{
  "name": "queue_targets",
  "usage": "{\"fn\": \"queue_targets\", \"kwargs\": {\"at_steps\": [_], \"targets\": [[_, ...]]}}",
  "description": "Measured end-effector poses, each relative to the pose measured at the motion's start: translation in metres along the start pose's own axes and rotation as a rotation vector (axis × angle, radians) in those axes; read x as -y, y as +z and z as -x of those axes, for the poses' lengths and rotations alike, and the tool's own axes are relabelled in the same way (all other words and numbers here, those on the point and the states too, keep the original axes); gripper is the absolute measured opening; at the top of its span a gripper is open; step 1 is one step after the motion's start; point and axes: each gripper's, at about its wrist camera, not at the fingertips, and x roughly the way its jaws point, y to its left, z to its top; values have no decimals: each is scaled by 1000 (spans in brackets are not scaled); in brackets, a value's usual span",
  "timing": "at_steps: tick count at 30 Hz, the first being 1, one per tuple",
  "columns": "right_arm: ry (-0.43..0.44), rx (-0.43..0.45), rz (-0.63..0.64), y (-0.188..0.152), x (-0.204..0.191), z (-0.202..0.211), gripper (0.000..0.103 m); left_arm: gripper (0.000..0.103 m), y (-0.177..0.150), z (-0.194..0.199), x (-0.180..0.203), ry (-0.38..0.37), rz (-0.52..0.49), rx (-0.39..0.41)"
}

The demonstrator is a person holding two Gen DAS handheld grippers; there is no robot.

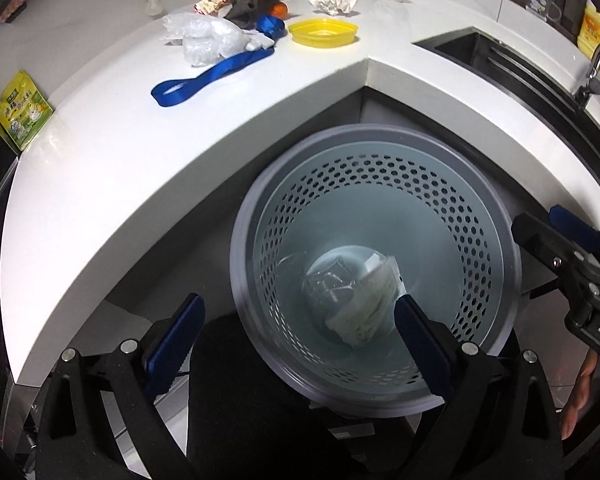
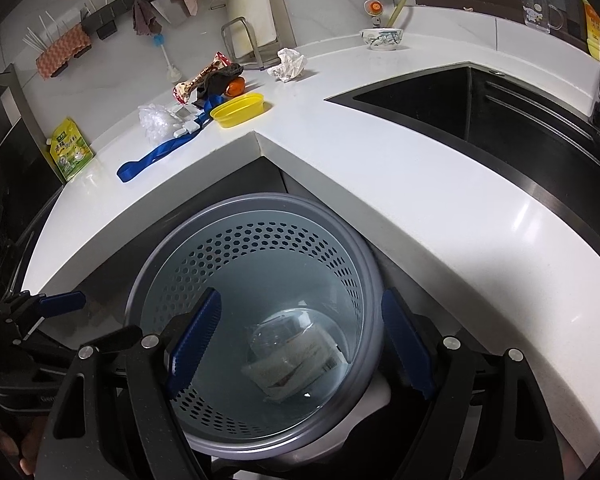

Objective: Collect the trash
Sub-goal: 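Lower the white packet into the bin and open the left gripper, then reach the right gripper to the yellow plastic lid and grasp its rim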

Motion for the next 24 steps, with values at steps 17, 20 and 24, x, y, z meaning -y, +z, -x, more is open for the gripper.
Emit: {"fn": "queue_targets", "kwargs": {"at_steps": [17, 20, 24], "targets": [[27, 42, 37, 36, -15, -5, 79, 96, 50, 40, -47, 47, 106, 261], [28, 54, 55, 46, -20, -10, 79, 96, 60, 44, -62, 68, 150, 301], [10, 65, 95, 65, -28, -21, 79, 96, 71, 46, -77, 92, 187, 340]]}}
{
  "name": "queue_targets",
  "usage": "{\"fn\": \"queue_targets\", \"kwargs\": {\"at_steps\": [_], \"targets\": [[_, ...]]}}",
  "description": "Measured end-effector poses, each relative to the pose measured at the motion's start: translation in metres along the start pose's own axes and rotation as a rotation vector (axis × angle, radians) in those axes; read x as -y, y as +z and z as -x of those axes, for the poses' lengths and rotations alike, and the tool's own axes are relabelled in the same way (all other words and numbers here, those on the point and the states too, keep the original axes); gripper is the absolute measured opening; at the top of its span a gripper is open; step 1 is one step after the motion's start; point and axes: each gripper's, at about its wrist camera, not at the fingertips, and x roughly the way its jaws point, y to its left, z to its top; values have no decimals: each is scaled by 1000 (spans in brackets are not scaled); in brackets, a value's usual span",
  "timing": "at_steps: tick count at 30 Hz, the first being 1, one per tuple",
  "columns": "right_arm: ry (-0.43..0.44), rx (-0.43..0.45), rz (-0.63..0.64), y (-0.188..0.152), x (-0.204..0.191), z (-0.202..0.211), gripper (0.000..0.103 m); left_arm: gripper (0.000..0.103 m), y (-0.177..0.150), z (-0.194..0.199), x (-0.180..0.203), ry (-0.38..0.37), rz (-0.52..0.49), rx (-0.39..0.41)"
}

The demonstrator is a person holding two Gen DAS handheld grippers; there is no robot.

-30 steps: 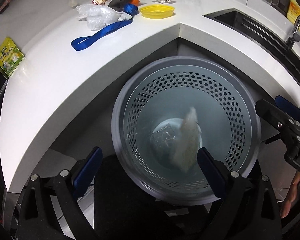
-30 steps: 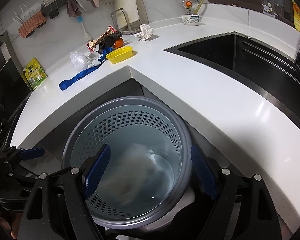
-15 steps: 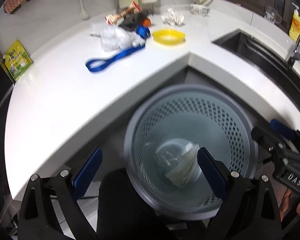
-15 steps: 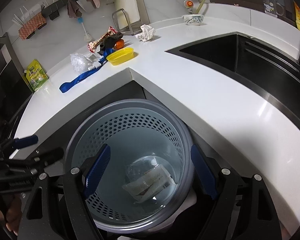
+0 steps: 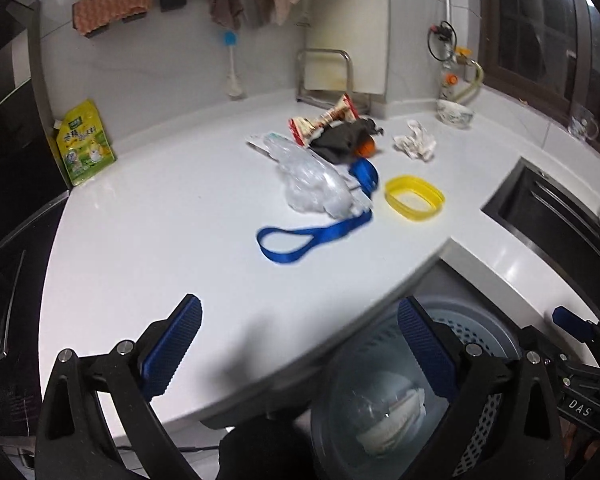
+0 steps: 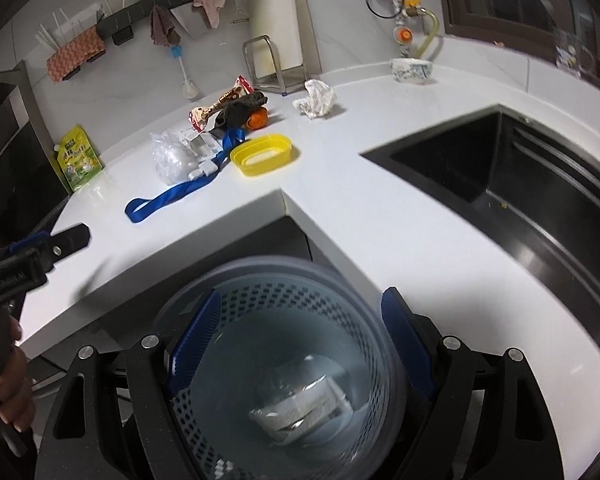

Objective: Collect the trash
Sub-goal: 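Reach the right gripper to the yellow plastic lid and grasp its rim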

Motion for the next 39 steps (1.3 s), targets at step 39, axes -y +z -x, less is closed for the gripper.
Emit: {"fn": "queue_targets", "kwargs": {"at_steps": [39], "targets": [[41, -81, 236, 119, -46, -159, 84, 97, 74, -97, -31, 44, 111, 11]]}}
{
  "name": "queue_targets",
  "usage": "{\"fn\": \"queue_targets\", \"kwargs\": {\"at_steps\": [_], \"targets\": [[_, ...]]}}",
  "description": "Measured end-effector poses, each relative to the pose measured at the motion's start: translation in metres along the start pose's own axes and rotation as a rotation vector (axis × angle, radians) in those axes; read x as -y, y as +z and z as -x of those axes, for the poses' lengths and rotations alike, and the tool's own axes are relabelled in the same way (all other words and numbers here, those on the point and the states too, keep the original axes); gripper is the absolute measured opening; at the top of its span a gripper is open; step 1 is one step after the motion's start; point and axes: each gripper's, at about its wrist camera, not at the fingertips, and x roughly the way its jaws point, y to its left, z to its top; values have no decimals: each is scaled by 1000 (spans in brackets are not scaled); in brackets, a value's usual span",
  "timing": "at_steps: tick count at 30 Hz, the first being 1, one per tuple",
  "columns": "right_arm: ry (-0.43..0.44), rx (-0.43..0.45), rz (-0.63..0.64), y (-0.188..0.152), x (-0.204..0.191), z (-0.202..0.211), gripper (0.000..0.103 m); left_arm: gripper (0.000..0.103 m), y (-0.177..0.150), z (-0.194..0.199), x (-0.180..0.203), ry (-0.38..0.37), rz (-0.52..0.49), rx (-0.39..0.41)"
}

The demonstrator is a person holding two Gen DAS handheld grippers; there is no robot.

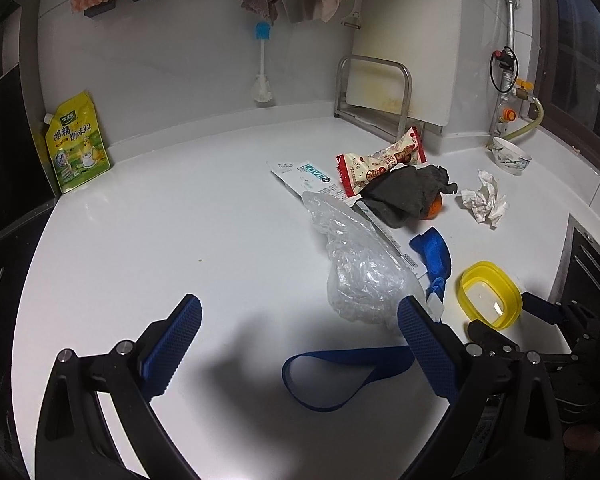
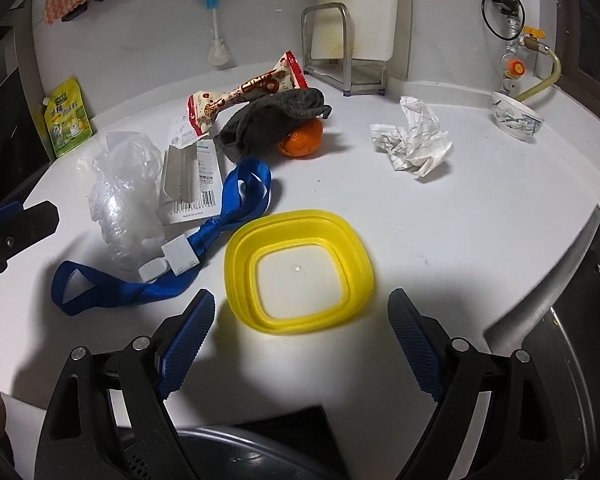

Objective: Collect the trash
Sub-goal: 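Reach the right gripper to the yellow plastic lid and grasp its rim, then lift the yellow lid with the right gripper while the left gripper grasps the clear plastic bag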

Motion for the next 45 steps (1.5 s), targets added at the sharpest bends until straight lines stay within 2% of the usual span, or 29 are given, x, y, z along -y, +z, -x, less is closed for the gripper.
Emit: {"fn": "queue_targets", "kwargs": {"at_steps": [15, 16, 17, 18, 33, 45], "targets": [[15, 1, 4, 10, -4, -12, 83, 97, 4, -5, 1, -5, 12, -7], [13, 2, 10, 10, -5, -12, 81, 97, 4, -5, 1, -4, 12, -7], [4, 5, 21, 9, -7, -11, 74, 97, 4, -5, 1, -4, 12, -7], [-4, 7, 32, 9, -8, -11, 71, 97, 4, -5, 1, -5, 13, -8], [7, 57, -55, 3, 15, 13, 69, 97, 16, -9, 6, -17, 64, -11], [26, 78, -74, 0, 19, 21, 69, 96, 19, -45, 31, 29, 27, -53]]}}
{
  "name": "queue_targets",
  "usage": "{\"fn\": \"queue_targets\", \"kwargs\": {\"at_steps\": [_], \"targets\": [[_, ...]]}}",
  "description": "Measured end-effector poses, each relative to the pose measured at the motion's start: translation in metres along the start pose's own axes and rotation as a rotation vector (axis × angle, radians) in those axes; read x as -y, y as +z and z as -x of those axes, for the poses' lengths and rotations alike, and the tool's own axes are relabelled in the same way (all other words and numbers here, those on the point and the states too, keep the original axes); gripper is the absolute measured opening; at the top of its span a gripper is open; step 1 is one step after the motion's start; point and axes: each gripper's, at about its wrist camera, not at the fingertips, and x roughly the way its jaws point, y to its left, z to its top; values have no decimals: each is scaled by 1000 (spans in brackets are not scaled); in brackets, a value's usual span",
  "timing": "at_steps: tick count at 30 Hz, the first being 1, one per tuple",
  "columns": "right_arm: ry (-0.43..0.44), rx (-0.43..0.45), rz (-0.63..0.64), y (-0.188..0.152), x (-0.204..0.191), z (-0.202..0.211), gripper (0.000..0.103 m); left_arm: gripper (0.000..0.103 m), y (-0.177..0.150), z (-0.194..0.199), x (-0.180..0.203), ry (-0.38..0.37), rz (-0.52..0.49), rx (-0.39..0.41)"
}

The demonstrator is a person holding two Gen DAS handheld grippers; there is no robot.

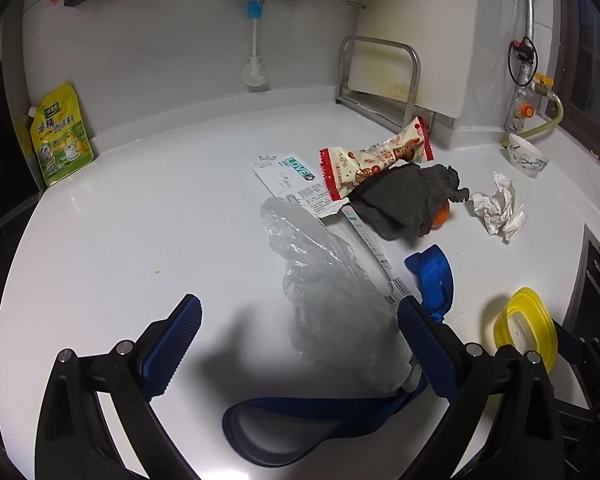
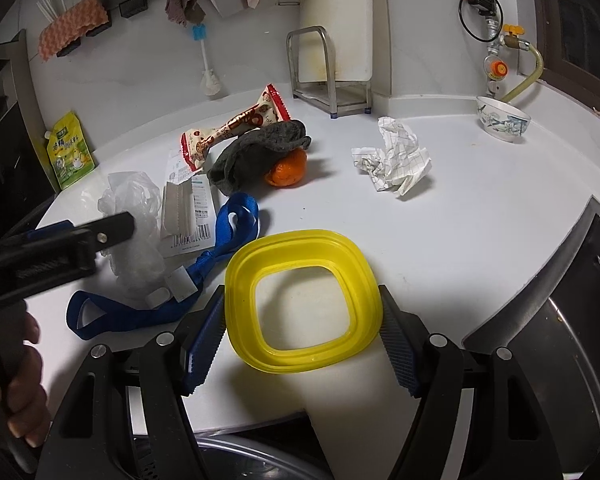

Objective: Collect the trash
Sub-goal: 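Lift the yellow lid with the right gripper while the left gripper grasps the clear plastic bag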

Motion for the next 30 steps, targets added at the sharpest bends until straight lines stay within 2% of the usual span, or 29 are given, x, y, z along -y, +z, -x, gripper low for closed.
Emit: {"fn": "queue_targets", "kwargs": {"at_steps": [1, 4, 6, 7, 9, 10, 17, 30], "targets": [[0, -1, -3, 0, 1, 0, 69, 95, -1, -1, 2, -3, -8, 5], [4, -5, -18, -1, 5, 0, 69, 78, -3, 2, 7, -15, -28, 18], [7, 0, -24, -2, 5, 1, 69, 59, -3, 3, 8, -30, -37, 19], [7, 3, -24, -2, 5, 2, 69, 54, -2, 3, 9, -39, -40, 17], [8, 7, -25, -2, 5, 3, 69, 31, -2, 4, 9, -51, -44, 14], [8, 7, -26, -2, 5, 4, 69, 27, -1, 4, 9, -55, -44, 14], [5, 13, -39, -6, 6, 12, 69, 11, 4, 18, 1, -58, -44, 43], [-1, 37, -56, -20, -3, 46, 69, 10, 3, 62, -19, -75, -47, 99]]}}
